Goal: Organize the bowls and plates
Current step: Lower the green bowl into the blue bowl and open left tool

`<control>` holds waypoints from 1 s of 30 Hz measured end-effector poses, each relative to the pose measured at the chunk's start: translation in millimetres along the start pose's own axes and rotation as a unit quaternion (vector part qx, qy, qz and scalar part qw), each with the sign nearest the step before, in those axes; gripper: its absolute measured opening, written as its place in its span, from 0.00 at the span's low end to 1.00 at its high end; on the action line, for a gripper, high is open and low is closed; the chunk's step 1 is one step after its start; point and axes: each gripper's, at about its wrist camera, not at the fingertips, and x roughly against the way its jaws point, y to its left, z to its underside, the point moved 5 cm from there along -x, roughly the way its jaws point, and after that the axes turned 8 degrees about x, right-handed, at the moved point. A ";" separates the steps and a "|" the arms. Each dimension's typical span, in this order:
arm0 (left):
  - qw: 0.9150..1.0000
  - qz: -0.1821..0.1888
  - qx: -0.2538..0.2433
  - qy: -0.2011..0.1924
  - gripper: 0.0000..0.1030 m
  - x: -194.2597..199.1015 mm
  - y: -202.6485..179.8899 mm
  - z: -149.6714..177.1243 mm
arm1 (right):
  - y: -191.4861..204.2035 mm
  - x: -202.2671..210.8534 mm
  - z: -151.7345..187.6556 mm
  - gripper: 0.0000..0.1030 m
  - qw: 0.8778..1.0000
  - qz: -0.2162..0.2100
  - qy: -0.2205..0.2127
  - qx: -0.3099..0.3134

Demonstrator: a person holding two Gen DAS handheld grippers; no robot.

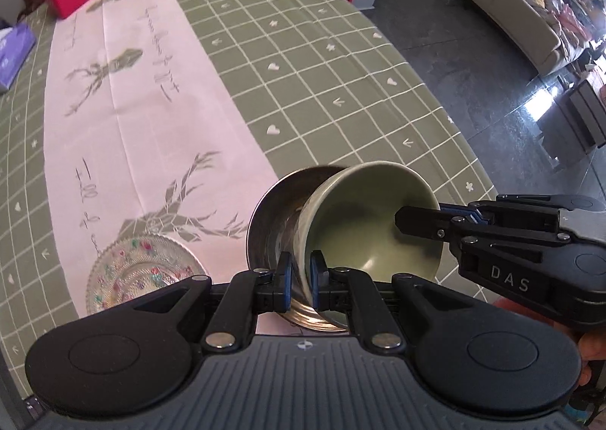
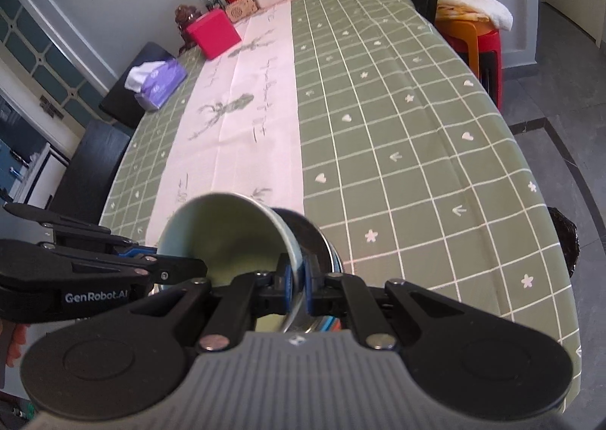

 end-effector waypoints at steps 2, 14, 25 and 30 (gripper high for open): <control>1.000 -0.001 0.005 0.003 0.09 -5.5 2.9 2.8 | 1.3 -8.6 3.3 0.04 1.000 0.006 0.011 0.005; 1.000 -0.017 0.013 0.013 0.09 -23.7 10.7 6.4 | 4.7 -36.5 6.6 0.05 0.997 0.031 0.054 0.042; 1.000 -0.016 0.017 0.006 0.09 -21.9 15.2 4.6 | 8.4 -43.3 0.0 0.07 0.996 0.037 0.067 0.050; 1.000 -0.012 0.021 -0.005 0.09 -15.6 17.4 1.6 | 9.5 -30.5 -7.8 0.11 0.996 0.047 0.048 0.063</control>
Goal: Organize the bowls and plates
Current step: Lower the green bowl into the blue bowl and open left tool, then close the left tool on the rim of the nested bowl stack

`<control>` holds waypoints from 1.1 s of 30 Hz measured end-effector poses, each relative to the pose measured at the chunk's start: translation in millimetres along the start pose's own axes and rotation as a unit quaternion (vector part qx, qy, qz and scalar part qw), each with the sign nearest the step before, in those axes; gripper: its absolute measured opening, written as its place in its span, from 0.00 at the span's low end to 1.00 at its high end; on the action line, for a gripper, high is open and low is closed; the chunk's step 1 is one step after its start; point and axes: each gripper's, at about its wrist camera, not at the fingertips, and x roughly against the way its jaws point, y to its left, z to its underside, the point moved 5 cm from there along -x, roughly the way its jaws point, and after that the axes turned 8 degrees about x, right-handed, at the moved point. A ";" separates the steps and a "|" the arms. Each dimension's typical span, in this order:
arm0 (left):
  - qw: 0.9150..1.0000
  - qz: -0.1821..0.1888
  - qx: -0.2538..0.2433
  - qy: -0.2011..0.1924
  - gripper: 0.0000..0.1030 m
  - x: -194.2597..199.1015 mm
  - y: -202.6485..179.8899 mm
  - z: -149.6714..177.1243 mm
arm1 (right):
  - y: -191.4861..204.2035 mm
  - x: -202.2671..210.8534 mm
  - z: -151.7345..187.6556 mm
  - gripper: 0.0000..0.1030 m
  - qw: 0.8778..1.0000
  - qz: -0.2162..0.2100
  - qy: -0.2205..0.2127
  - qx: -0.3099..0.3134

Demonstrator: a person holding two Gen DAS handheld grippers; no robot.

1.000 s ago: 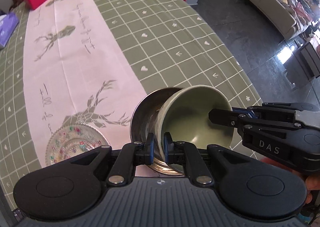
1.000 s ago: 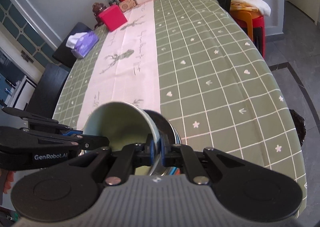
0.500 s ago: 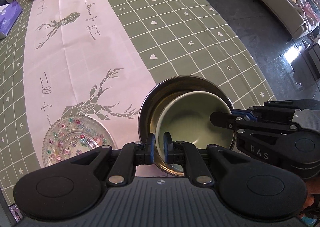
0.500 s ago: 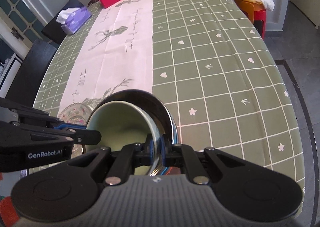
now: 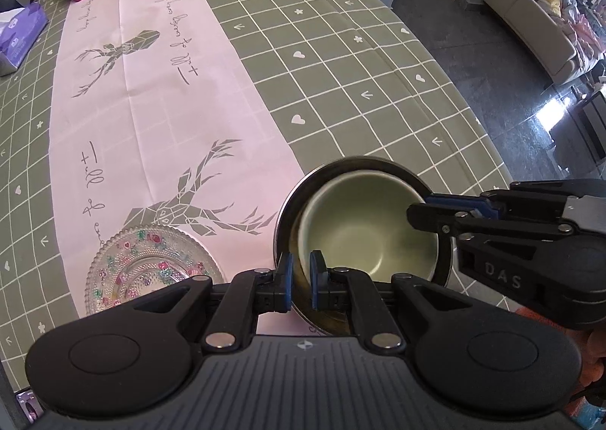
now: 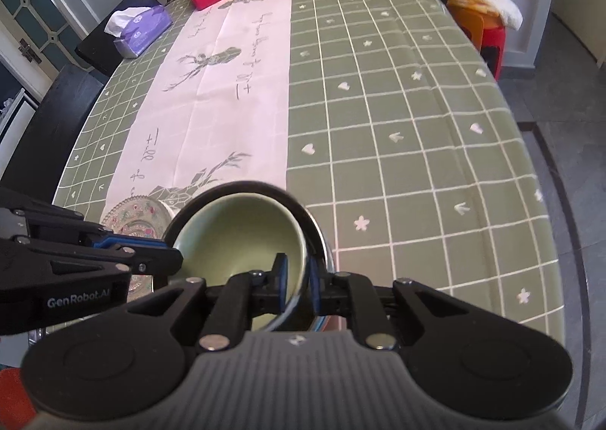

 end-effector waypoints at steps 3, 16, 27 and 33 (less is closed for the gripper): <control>1.000 0.002 0.002 -0.009 0.10 5.1 0.4 -2.2 | -0.1 9.7 -3.9 0.11 1.000 0.005 -0.013 0.004; 0.998 0.031 0.014 -0.054 0.48 27.5 3.2 -6.0 | -3.0 27.5 -8.1 0.32 0.999 0.007 -0.031 0.007; 0.991 0.065 0.047 -0.104 0.75 23.7 22.6 13.5 | -19.2 1.2 16.2 0.65 0.999 -0.022 0.007 -0.043; 0.986 0.093 0.096 -0.099 0.78 3.5 34.8 27.7 | -27.5 -16.6 33.0 0.67 0.993 -0.061 0.033 -0.095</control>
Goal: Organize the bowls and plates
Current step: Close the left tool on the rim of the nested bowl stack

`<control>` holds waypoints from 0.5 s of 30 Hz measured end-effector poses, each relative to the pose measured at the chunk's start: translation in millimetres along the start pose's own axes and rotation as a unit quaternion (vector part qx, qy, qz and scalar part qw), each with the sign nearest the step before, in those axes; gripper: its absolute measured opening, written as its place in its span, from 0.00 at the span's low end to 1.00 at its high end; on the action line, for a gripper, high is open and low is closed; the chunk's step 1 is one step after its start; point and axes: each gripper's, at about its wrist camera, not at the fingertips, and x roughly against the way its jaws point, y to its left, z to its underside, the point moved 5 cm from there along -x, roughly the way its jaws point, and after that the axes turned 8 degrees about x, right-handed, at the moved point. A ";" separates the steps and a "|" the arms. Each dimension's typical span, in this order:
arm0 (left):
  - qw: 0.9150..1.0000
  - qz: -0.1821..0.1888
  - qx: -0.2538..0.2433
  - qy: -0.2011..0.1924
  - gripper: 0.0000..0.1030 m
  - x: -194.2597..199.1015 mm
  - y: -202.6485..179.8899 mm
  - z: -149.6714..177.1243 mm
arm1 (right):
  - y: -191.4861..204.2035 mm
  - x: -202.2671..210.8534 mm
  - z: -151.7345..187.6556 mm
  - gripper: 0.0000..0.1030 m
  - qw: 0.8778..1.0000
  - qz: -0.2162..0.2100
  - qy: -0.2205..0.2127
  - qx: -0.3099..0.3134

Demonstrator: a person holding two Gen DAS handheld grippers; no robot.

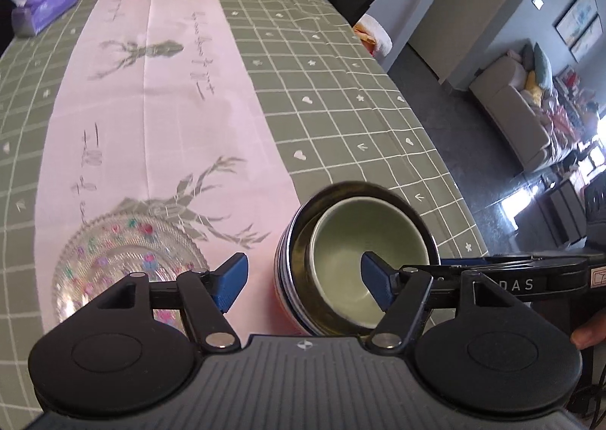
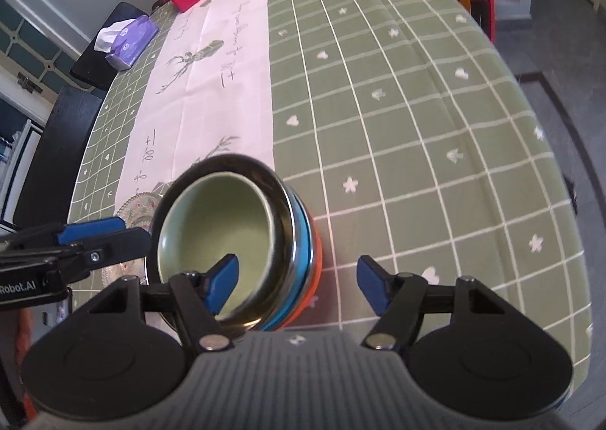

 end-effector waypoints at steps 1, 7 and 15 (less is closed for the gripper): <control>1.000 0.003 0.010 0.003 0.78 -3.6 2.9 2.0 | -1.0 -2.4 1.6 0.67 1.000 -0.005 0.003 -0.006; 0.997 0.025 0.068 0.027 0.78 -22.5 16.5 8.7 | -3.5 -8.7 2.3 0.67 1.000 -0.005 0.012 -0.017; 0.994 0.028 0.099 0.045 0.76 -39.1 23.8 10.1 | -7.1 -21.9 -1.7 0.66 0.998 -0.017 0.027 -0.047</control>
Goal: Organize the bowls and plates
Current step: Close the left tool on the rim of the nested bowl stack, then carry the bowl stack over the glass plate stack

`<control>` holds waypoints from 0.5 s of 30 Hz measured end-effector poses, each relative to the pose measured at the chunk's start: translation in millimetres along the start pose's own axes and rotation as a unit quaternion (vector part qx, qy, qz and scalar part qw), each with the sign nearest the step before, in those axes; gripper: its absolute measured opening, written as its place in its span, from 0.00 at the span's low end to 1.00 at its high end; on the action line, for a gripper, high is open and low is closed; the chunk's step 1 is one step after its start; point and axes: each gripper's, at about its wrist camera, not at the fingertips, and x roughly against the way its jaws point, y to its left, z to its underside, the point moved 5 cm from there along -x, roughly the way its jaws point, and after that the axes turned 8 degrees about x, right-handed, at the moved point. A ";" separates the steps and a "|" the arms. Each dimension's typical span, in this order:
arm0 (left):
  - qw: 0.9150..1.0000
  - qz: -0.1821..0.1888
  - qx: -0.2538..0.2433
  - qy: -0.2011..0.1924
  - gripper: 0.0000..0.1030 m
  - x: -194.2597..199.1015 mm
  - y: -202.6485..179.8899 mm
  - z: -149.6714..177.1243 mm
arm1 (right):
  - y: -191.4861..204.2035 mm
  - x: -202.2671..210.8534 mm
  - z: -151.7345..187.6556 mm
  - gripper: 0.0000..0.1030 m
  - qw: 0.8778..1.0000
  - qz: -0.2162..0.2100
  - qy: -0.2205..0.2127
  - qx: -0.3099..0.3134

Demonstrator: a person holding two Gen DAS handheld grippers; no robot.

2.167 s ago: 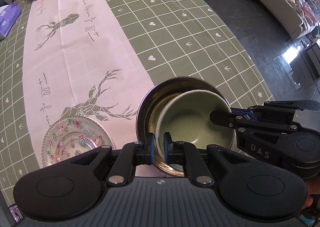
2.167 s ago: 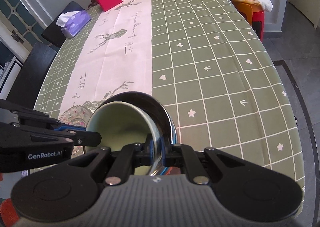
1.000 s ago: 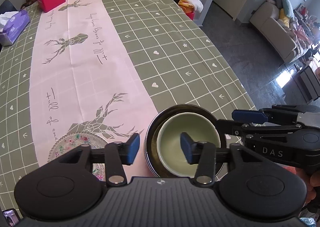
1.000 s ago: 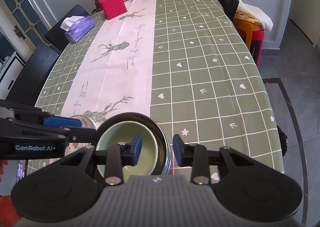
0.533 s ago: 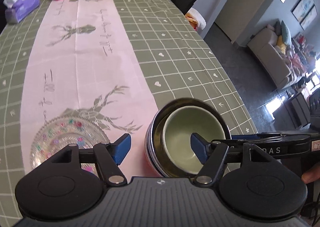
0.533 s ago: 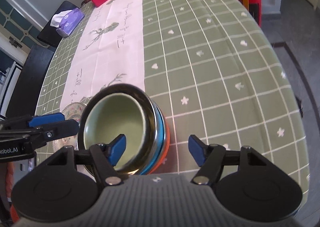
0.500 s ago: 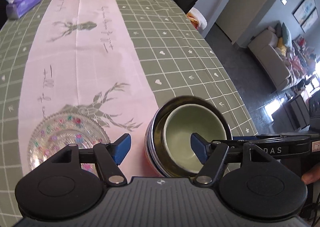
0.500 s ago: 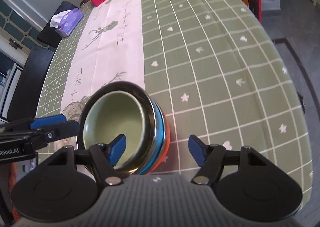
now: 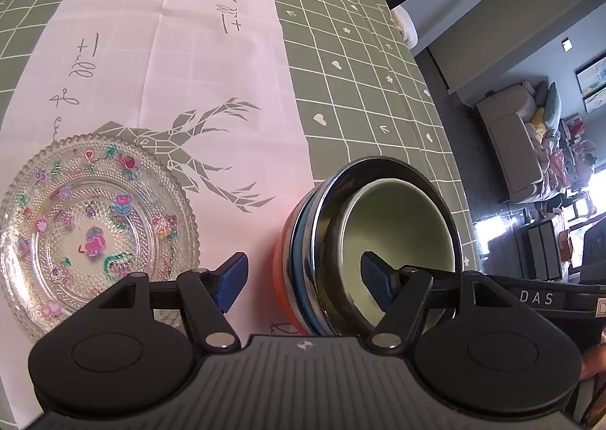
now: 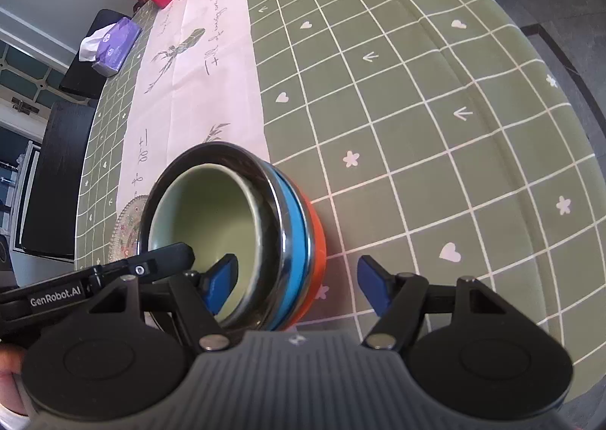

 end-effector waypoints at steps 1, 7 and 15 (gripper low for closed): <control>1.000 -0.002 -0.002 0.001 0.74 -1.3 -0.3 0.3 | 0.8 -1.4 -0.6 0.66 1.000 0.001 0.001 0.000; 1.000 -0.007 -0.007 0.010 0.66 -6.7 0.0 2.2 | 4.7 -8.9 -3.4 0.63 1.000 0.005 0.010 0.000; 1.000 -0.008 -0.014 0.014 0.56 -9.3 -2.8 2.1 | 5.6 -15.9 -4.6 0.52 1.000 0.007 0.018 -0.007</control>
